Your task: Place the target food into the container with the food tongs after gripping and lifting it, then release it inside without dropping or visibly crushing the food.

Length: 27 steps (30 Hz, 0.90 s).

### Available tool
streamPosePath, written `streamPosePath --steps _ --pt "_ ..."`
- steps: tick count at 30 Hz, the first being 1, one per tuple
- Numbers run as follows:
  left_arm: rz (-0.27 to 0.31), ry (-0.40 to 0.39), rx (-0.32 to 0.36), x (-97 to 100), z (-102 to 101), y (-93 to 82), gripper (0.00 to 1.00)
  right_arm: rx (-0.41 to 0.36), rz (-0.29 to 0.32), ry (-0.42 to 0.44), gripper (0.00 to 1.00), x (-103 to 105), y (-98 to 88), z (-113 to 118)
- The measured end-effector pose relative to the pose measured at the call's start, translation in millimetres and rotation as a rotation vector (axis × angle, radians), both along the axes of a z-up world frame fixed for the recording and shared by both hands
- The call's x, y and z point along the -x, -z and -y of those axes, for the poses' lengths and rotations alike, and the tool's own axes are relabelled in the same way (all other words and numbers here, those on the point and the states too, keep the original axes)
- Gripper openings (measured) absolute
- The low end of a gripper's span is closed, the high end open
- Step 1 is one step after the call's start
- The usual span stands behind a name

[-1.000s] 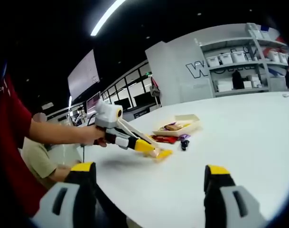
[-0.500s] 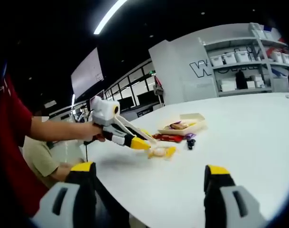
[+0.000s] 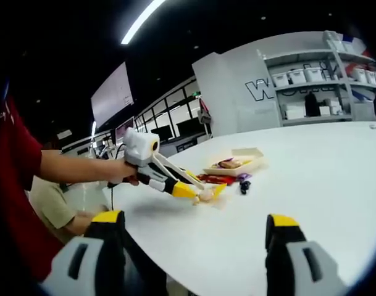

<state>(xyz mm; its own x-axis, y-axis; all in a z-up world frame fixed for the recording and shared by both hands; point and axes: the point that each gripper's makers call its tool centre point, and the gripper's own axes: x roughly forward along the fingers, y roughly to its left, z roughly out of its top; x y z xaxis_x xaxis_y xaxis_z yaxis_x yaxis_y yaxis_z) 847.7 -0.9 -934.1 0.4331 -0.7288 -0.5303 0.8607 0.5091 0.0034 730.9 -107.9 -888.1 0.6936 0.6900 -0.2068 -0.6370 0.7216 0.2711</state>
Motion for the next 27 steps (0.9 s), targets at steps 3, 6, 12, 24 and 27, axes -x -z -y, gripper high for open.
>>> streamPosePath --steps 3,6,12,24,27 --pt "0.005 -0.025 0.083 -2.9 4.0 -14.9 0.28 0.001 0.0 -0.005 0.94 0.5 -0.2 -2.1" --pt "-0.018 -0.019 0.085 -4.2 5.9 -19.1 0.28 0.007 -0.002 -0.01 0.94 1.2 0.9 -4.0" --pt "-0.019 0.029 0.013 -4.4 6.8 -7.5 0.29 0.0 0.001 -0.011 0.94 2.8 0.0 -4.5" --pt "-0.037 0.013 0.028 -8.9 3.4 4.0 0.3 0.003 0.002 -0.006 0.94 2.6 0.6 -2.7" --pt "-0.024 0.02 0.036 -8.6 3.8 0.8 0.31 0.004 0.001 -0.002 0.94 1.8 0.6 -2.1"
